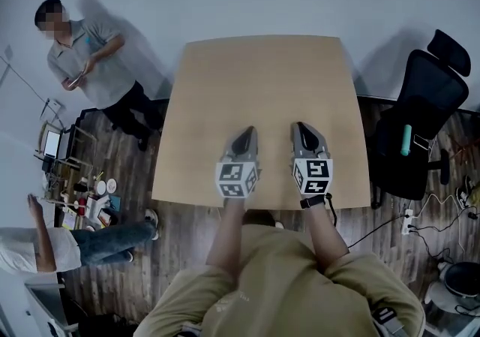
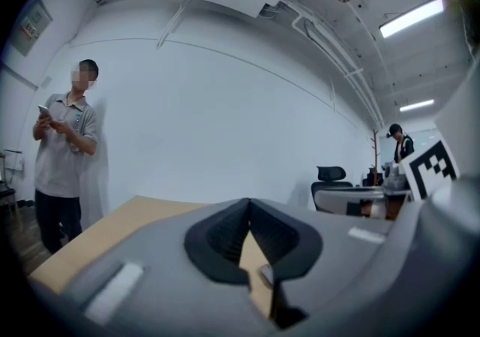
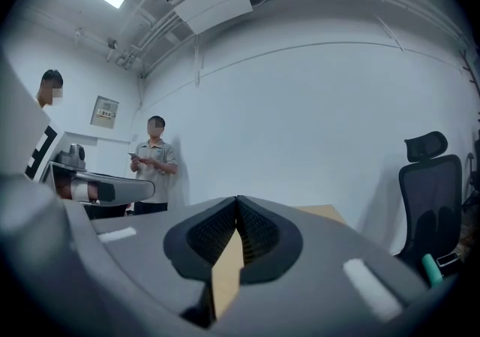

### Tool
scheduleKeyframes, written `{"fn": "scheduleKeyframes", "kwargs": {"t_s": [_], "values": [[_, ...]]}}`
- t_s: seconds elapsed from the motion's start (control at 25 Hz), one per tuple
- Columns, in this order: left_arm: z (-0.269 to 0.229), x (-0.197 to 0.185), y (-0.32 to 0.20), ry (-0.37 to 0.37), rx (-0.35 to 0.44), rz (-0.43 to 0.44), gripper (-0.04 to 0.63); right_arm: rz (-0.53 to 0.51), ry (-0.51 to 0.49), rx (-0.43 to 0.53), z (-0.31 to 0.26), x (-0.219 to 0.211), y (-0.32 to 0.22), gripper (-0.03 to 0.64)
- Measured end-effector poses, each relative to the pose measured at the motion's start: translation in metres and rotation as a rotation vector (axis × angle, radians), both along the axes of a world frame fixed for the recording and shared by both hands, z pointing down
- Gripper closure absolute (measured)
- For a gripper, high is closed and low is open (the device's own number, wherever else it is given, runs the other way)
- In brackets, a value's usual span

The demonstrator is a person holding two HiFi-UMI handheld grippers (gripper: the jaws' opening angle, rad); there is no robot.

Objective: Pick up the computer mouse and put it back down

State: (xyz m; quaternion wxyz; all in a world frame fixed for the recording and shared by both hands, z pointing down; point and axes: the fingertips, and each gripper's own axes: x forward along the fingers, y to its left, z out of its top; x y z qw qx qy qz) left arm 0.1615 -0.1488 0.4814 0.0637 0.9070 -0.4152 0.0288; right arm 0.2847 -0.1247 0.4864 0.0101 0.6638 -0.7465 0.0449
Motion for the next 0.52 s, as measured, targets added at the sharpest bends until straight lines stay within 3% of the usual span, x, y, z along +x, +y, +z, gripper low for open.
{"fn": "scheduleKeyframes", "kwargs": {"t_s": [0.52], "values": [[0.011,-0.009,0.025,-0.060,-0.007,0.041,0.595,-0.009,-0.020,-0.020,0.011,-0.019,0.005,0.611]]}}
